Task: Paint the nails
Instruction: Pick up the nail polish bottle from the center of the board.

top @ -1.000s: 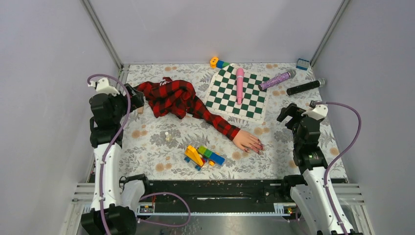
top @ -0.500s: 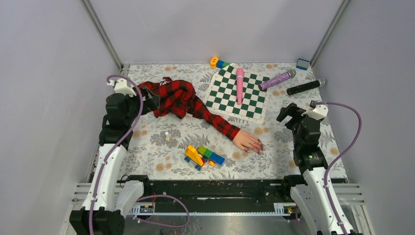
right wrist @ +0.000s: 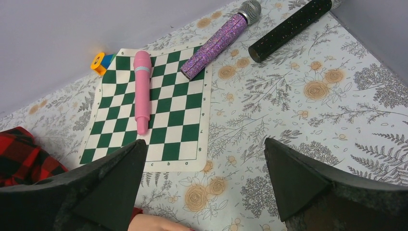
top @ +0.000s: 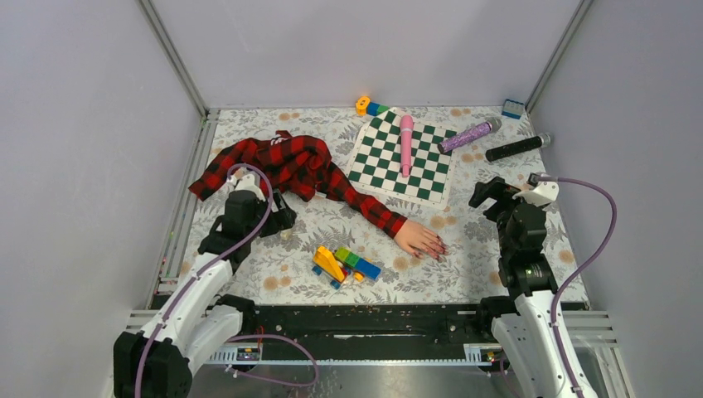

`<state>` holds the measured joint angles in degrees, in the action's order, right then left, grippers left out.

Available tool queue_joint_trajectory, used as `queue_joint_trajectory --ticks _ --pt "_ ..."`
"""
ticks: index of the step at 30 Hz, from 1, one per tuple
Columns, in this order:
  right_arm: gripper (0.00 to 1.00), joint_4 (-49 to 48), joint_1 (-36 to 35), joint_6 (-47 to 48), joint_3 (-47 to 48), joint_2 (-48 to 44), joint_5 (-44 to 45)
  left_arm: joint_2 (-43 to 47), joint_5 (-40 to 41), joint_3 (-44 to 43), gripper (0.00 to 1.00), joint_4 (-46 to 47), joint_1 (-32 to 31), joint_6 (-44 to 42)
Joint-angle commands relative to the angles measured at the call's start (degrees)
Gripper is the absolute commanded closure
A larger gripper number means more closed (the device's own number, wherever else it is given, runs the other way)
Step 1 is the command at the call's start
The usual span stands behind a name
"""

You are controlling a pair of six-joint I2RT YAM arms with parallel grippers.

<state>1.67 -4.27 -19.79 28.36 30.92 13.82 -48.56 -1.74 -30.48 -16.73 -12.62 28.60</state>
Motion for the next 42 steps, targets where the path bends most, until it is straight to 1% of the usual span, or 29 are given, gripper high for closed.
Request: queue_joint_trajectory --ticks 1,3,5,6,10,12,15,18,21,28,34,42 --pt "0.0 0.24 0.31 -0.42 2.16 0.18 -0.95 -2.12 4.89 -0.17 0.26 2.6 -1.56 3.63" --pt "0.01 0.15 0.32 -0.32 2.22 0.39 -0.91 -3.53 5.67 0.01 0.32 2.57 -2.34 4.2" --pt "0.01 0.23 0.36 -0.38 2.27 0.5 -0.9 -5.35 6.39 0.09 0.44 2.81 -3.14 4.43" --pt "0.01 0.17 0.32 -0.29 2.25 0.61 -0.94 -6.07 6.8 0.07 0.49 2.8 -3.37 4.53" --pt "0.01 0.16 0.3 -0.25 2.48 1.03 -0.95 -7.6 8.79 -0.23 0.56 2.33 -3.68 5.1" --pt "0.01 0.16 0.32 -0.25 2.54 1.29 -0.99 -7.53 10.17 -0.64 0.57 1.45 -3.96 5.49" --pt "0.01 0.16 0.32 -0.29 2.58 1.6 -1.04 -7.16 12.84 -0.56 0.55 0.18 -4.38 6.37" --pt "0.01 0.13 0.27 -0.28 2.58 1.9 -1.12 -7.26 13.8 0.12 0.53 0.27 -4.43 7.8" --pt "0.01 0.12 0.32 -0.19 2.73 2.04 -1.26 -7.37 14.1 0.48 0.51 0.41 -4.43 8.29" --pt "0.0 -0.36 0.32 -0.41 2.72 2.45 -1.57 -9.42 12.31 0.39 0.53 1.04 -4.43 8.8" --pt "0.01 -0.24 0.32 -0.27 2.78 2.24 -1.45 -10.83 11.13 0.59 0.58 1.96 -4.51 9.16" --pt "0.0 -0.25 0.32 -0.12 2.88 2.47 -1.28 -12.66 10.25 -0.09 0.7 2.75 -4.6 8.58"
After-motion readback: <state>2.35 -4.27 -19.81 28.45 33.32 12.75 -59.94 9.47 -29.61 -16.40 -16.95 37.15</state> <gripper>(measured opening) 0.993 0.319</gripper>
